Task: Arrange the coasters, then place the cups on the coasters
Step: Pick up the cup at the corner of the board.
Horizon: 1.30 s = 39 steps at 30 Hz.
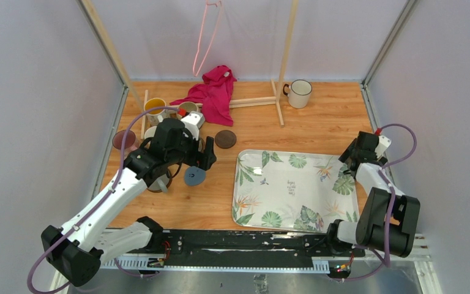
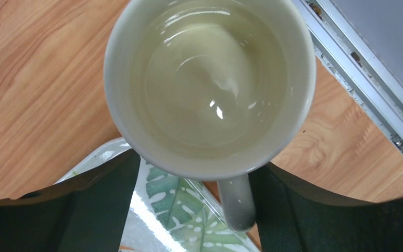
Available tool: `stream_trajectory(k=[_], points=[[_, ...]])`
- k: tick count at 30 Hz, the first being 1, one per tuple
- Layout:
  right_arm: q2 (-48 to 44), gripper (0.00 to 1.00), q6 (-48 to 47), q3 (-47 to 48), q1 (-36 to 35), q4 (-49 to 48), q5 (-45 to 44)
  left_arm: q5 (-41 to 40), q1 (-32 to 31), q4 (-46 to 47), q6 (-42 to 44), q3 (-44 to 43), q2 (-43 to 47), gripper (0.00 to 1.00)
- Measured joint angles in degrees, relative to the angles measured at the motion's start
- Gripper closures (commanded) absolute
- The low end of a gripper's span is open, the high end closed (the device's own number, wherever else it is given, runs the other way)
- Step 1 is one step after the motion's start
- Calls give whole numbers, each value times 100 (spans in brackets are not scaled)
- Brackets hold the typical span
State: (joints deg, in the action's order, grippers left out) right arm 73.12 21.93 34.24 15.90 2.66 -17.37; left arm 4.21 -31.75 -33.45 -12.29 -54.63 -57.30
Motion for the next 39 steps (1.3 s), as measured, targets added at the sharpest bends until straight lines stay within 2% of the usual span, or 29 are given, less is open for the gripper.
stream_trajectory(k=[3, 11, 19, 24, 34, 39], points=[[258, 38, -136, 258, 7, -13, 59, -61, 0, 0, 9, 13, 15, 0], [863, 54, -317, 907, 17, -57, 199, -188, 0, 0, 13, 17, 26, 0], [1316, 78, -369, 1261, 20, -61, 407, -315, 0, 0, 31, 59, 70, 0], [1541, 99, -385, 1554, 31, 11, 612, -345, 0, -2, 37, 68, 79, 0], [1663, 100, -538, 2173, -120, 560, 831, -452, 0, -4, 59, 68, 111, 0], [1335, 100, -599, 2308, -483, 866, 831, -549, 0, -4, 59, 68, 122, 0]])
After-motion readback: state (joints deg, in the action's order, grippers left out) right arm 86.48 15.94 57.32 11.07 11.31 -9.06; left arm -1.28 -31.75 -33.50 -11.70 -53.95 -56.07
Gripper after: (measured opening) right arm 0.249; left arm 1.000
